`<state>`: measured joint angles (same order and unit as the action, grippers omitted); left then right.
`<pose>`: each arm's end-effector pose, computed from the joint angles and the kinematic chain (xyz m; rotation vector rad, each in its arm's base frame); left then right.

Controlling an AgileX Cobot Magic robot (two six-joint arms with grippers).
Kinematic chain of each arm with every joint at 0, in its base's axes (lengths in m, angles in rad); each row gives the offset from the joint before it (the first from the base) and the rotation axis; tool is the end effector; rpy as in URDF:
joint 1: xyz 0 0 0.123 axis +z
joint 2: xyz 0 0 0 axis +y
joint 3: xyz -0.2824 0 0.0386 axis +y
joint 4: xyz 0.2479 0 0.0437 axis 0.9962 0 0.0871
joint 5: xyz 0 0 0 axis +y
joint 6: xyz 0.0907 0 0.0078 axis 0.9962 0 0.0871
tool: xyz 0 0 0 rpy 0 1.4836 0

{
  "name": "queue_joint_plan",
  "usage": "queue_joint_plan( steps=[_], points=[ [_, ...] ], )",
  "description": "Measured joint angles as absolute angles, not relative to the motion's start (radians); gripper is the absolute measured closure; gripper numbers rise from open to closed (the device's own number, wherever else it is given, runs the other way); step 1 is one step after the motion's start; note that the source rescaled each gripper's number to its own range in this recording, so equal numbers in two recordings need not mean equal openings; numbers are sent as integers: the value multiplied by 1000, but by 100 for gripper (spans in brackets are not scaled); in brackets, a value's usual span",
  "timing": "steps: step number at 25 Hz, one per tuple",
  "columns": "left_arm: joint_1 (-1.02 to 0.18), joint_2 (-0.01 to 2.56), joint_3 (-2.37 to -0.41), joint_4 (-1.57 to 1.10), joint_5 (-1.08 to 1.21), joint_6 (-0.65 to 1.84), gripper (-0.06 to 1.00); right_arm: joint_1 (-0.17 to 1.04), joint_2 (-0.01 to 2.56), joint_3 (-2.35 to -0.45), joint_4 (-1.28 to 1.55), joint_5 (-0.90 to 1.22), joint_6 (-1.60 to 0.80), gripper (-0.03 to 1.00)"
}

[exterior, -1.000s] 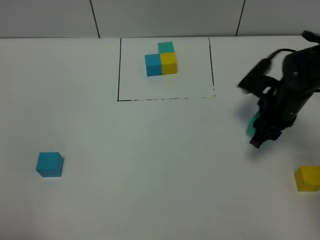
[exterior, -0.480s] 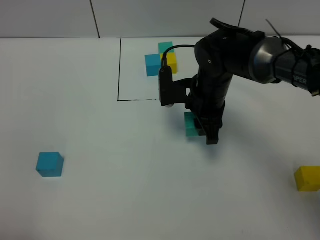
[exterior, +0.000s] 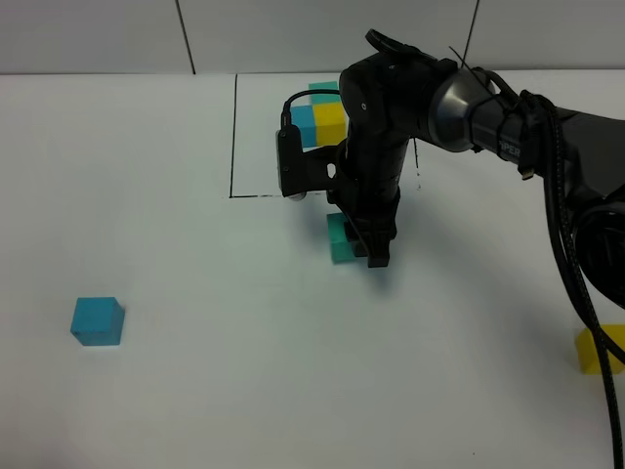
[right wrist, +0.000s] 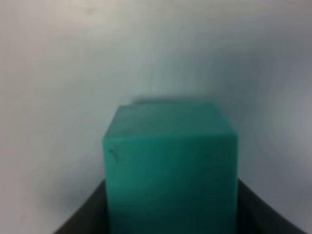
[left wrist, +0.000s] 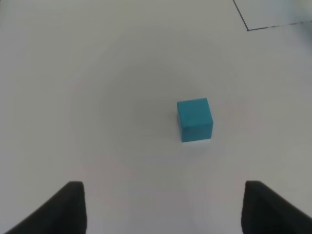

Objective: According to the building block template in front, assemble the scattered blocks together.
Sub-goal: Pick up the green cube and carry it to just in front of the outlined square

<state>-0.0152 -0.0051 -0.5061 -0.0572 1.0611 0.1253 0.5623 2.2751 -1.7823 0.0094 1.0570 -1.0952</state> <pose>-0.0065 -0.0044 0.2789 0.1457 2.0270 0.0010 0.3897 0.2464 0.1439 -2.2327 2.0556 -0.0309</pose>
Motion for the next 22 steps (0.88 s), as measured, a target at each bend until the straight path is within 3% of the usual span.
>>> queue_joint_plan(
  steps=[22],
  points=[
    [-15, -5, -506, -57, 1061, 124, 41, 509, 2317, -1790, 57, 1044, -1098, 95]
  ],
)
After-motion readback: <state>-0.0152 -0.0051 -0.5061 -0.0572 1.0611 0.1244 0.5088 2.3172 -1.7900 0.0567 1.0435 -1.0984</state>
